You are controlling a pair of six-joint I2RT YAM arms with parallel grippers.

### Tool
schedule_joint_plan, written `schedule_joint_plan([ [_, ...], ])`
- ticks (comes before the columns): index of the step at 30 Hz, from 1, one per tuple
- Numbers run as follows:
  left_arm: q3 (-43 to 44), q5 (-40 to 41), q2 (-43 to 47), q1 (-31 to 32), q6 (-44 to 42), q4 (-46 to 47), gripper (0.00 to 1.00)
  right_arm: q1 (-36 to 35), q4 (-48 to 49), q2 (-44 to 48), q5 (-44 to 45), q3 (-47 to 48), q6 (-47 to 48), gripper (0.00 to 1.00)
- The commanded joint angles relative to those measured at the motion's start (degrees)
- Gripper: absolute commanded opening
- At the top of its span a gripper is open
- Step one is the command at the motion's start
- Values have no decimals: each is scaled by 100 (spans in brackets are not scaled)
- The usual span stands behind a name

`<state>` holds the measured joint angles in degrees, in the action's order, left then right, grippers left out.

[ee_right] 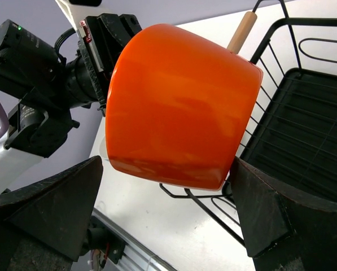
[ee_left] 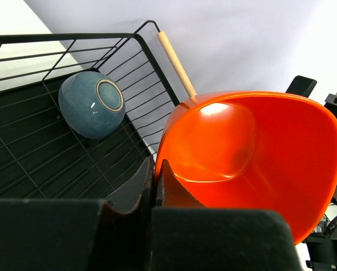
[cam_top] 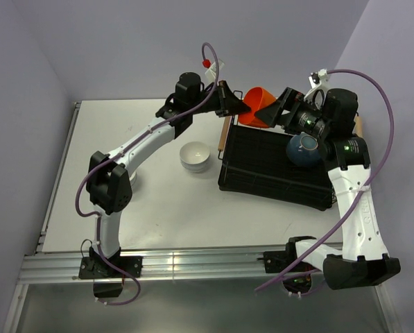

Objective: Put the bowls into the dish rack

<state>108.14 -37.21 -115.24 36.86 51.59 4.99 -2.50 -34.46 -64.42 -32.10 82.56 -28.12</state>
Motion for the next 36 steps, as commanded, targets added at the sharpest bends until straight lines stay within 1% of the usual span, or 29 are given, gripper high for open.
schedule_joint_plan([
  [1, 313, 47, 204, 75, -123, 212, 0, -154, 255, 26, -34, 304, -1, 100],
  [6, 278, 144, 248, 128, -158, 204, 0, -207, 264, -44, 177, 287, -106, 100],
  [11, 401, 320, 239, 260, -343, -25, 0, -233, 264, -132, 379, 260, -168, 100],
  [18, 392, 451, 265, 322, -378, -104, 0, -242, 326, -193, 292, 286, -282, 98],
  [21, 410, 487, 283, 348, -448, -157, 0, -242, 326, -237, 353, 313, -264, 91],
  [22, 410, 495, 283, 357, -466, -165, 0, -242, 326, -237, 371, 313, -256, 86],
  [24, 410, 513, 292, 366, -483, -192, 0, -242, 326, -290, 388, 322, -221, 81],
  [25, 419, 504, 292, 374, -475, -201, 0, -242, 317, -299, 388, 322, -212, 74],
  [27, 384, 487, 300, 383, -475, -192, 1, -242, 326, -308, 397, 322, -168, 65],
  [28, 366, 461, 309, 383, -466, -192, 1, -242, 326, -308, 397, 313, -159, 51],
  [29, 322, 460, 318, 383, -457, -201, 3, -251, 334, -299, 406, 322, -133, 43],
  [30, 305, 443, 318, 383, -466, -209, 8, -242, 343, -281, 423, 322, -115, 35],
  [31, 296, 443, 327, 383, -492, -235, 11, -251, 352, -273, 432, 322, -97, 18],
  [32, 261, 443, 327, 383, -510, -244, 14, -242, 335, -255, 458, 339, -54, 8],
  [33, 243, 417, 327, 383, -536, -253, 23, -242, 308, -238, 494, 357, -27, 0],
  [36, 173, 390, 353, 383, -571, -253, 36, -242, 238, -150, 652, 427, 61, 0],
])
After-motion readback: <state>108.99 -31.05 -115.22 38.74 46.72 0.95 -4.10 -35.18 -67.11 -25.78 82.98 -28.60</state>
